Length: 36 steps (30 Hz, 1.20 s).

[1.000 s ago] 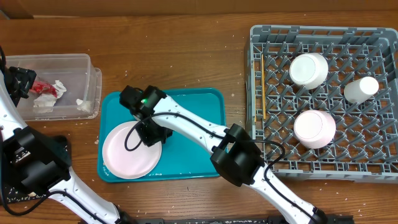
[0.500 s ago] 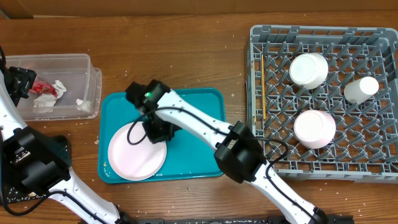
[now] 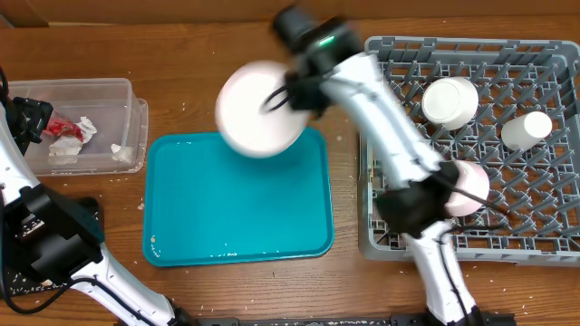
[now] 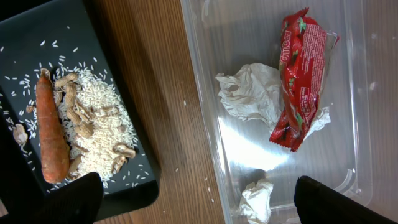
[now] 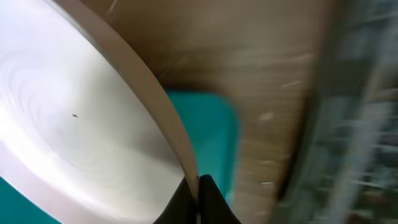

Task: Sort waste into correct bins and load items into the dishwasher
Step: 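Lift the large plate and stand it upright in the dish rack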

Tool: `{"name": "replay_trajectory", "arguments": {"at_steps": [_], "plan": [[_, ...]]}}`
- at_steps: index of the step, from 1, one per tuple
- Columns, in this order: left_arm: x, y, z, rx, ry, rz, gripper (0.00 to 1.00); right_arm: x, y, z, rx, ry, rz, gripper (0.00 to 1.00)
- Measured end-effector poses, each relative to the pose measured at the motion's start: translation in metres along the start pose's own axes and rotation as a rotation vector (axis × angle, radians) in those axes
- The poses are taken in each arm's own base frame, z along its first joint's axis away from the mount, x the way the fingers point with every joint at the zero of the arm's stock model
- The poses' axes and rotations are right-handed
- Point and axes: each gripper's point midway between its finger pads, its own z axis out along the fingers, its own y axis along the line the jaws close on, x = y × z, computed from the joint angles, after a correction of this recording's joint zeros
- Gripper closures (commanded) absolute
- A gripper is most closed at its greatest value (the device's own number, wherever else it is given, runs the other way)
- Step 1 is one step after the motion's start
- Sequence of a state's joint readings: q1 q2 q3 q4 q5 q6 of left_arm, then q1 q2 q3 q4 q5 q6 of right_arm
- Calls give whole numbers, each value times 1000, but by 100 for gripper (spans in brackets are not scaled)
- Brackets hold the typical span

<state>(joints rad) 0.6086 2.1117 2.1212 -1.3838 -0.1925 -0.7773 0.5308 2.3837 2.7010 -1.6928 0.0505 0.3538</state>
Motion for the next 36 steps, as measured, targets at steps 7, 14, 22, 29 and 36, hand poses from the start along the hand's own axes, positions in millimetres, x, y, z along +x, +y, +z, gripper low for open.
{"name": "replay_trajectory", "arguments": {"at_steps": [7,14,22,29,36], "plan": [[0,0,0,0,0,0,0,-40,-124,-79,202,-237,192,96],[0,0,0,0,0,0,0,-43,-207,-90,458,-266,295,96],[0,0,0,0,0,0,0,-26,-263,-72,688,-185,354,96],[0,0,0,0,0,0,0,-22,-282,-64,792,-168,363,96],[0,0,0,0,0,0,0,-24,-282,-64,792,-184,375,96]]}}
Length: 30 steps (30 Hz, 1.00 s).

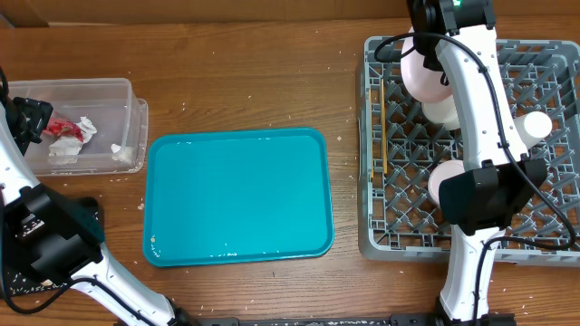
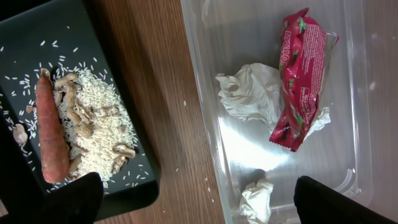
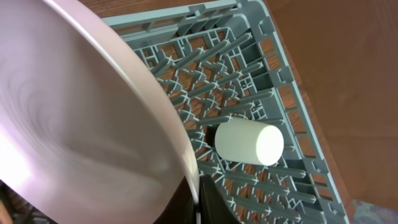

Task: Sort waste into correct bins and load items into the dishwasher
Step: 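Lift the large plate and stand it upright in the dish rack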

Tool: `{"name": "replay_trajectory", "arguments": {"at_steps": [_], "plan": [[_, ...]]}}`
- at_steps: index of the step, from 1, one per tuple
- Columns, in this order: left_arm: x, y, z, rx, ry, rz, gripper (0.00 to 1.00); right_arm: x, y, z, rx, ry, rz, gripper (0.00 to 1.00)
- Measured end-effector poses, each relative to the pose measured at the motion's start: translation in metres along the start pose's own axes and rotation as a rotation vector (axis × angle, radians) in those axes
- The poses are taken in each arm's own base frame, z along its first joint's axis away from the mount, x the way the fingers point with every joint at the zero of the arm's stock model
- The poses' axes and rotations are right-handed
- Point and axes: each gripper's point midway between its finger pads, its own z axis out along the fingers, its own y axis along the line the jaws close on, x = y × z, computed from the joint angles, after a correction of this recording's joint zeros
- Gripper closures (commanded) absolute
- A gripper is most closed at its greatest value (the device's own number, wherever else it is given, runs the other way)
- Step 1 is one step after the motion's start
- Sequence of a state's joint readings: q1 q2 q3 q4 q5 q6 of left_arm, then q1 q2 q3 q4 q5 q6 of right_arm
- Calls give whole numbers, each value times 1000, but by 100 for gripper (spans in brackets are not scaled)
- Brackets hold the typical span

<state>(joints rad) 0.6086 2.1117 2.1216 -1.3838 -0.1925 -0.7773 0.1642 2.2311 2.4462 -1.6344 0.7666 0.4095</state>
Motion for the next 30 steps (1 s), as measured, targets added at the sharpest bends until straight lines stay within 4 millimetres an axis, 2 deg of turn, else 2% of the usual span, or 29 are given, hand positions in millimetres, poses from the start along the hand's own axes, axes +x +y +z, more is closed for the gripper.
{"name": "replay_trajectory", "arguments": {"at_steps": [15,26,30], "plan": [[0,0,0,0,0,0,0,0,5,0,-27,5,25,96],[0,0,0,0,0,0,0,-7,6,0,-25,-23,76,96],[0,0,0,0,0,0,0,-7,8,5,-10,-28,77,96]]}}
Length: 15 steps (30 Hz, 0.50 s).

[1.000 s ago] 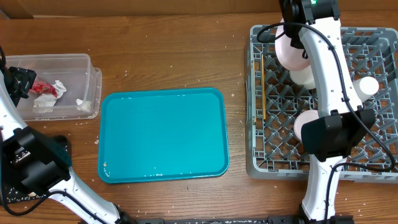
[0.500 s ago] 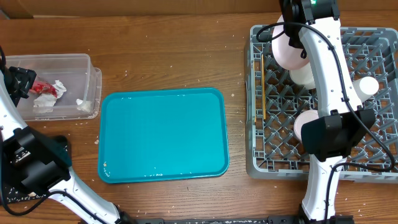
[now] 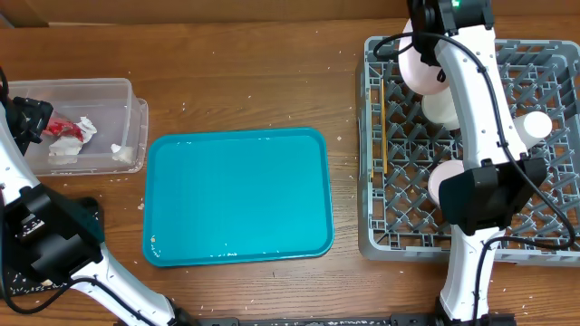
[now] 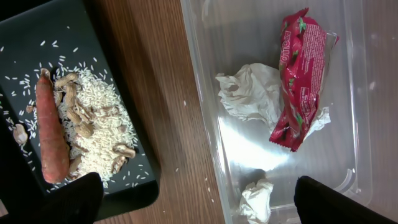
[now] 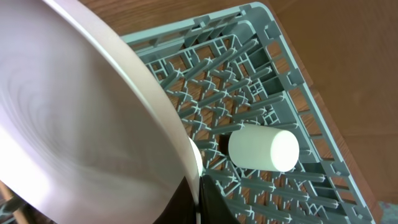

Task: Sort waste into correct bins and load items into the dishwasher
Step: 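Lift the large plate and stand it upright in the dish rack, then release the plate and pull the right gripper back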

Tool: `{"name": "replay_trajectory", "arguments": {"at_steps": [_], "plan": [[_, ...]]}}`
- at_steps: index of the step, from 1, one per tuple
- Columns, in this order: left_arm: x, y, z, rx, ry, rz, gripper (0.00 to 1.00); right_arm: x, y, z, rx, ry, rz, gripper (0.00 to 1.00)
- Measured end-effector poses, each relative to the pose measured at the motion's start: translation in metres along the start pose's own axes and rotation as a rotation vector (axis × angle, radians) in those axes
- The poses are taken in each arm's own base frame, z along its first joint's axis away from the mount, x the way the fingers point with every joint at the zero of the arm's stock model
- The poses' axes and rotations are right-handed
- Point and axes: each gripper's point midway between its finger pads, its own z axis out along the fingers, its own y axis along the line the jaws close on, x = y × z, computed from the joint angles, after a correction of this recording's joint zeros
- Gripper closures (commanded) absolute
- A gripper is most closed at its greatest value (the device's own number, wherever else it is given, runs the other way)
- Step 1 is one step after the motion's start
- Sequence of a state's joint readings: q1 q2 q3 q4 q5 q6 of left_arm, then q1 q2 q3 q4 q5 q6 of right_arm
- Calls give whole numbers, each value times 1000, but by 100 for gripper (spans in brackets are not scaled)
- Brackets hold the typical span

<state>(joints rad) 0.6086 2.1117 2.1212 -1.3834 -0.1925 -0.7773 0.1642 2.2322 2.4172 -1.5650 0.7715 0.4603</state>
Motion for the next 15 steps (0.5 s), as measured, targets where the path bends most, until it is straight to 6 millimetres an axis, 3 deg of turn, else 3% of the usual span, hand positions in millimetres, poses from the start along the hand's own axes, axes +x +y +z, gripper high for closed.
{"name": "replay_trajectory", "arguments": {"at_steps": [7,15], "plan": [[0,0,0,0,0,0,0,15,5,14,31,41,-47,96],[0,0,0,0,0,0,0,22,9,4,45,41,-90,95]]}}
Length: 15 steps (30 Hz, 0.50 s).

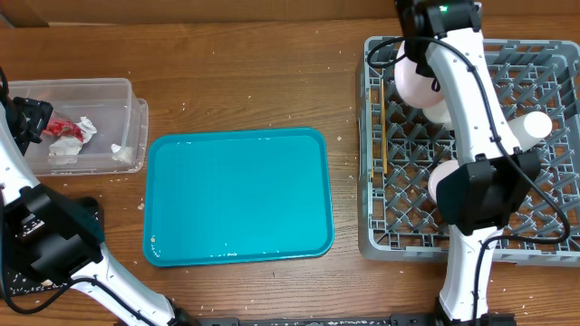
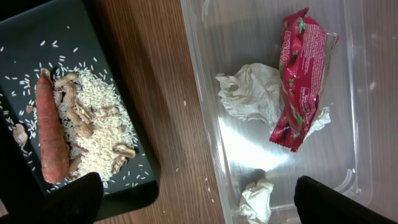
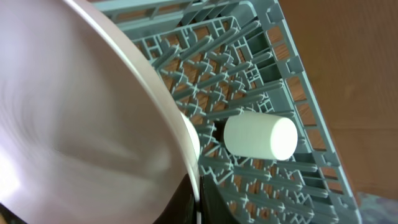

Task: Sort waste into correct bins and load items into the dishwasher
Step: 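Release the plate and pull the right gripper back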

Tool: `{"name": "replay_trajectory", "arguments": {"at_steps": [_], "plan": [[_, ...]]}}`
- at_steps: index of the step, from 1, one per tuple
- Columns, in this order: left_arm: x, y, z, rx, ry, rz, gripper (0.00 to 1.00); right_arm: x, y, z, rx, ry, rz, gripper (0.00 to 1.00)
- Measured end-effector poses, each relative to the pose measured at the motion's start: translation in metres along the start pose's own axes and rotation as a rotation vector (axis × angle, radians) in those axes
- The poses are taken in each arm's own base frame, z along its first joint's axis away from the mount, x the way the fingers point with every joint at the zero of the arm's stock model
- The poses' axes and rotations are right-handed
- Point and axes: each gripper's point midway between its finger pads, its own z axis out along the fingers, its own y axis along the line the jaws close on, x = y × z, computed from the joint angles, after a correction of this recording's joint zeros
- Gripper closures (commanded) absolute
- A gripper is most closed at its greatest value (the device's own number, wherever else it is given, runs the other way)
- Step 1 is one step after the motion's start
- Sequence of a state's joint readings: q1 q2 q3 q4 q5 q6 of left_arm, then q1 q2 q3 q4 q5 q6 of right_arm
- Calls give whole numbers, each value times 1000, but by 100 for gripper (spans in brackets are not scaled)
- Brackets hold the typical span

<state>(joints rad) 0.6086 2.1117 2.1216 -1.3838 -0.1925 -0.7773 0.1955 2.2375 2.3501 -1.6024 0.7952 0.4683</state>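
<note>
My right gripper is shut on the rim of a white plate. It holds the plate on edge over the far left corner of the grey dish rack; whether the plate touches the tines cannot be told. A white cup lies on its side in the rack. My left gripper hangs open over the clear bin, which holds a red wrapper and crumpled tissues.
A teal tray lies bare mid-table. A black bin beside the clear one holds rice, peanuts and a carrot. The rack also holds another cup, a white bowl and a thin stick.
The plate and my right gripper have shifted slightly left and nearer the rack's tines. The left arm and both bins look the same.
My right gripper first held the white plate above the far edge of the teal tray. Then it held the plate over the rack's far left corner, and it has stayed there with small shifts. The left gripper has hung open over the clear bin throughout.
</note>
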Motion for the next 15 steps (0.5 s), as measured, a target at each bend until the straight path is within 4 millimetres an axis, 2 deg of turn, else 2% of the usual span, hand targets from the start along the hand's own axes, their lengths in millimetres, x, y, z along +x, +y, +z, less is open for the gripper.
{"name": "replay_trajectory", "arguments": {"at_steps": [3,7,8,9,10,15], "plan": [[0,0,0,0,0,0,0,2,7,-10,5,-20,-28,86],[0,0,0,0,0,0,0,9,20,-24,-7,-37,-67,58],[0,0,0,0,0,0,0,11,23,-27,-8,-38,-81,48],[0,0,0,0,0,0,0,13,25,-29,-10,-37,-91,13],[0,0,0,0,0,0,0,15,26,-31,-13,-37,-98,0],[0,0,0,-1,-1,0,0,25,28,-36,-58,11,-123,0]]}}
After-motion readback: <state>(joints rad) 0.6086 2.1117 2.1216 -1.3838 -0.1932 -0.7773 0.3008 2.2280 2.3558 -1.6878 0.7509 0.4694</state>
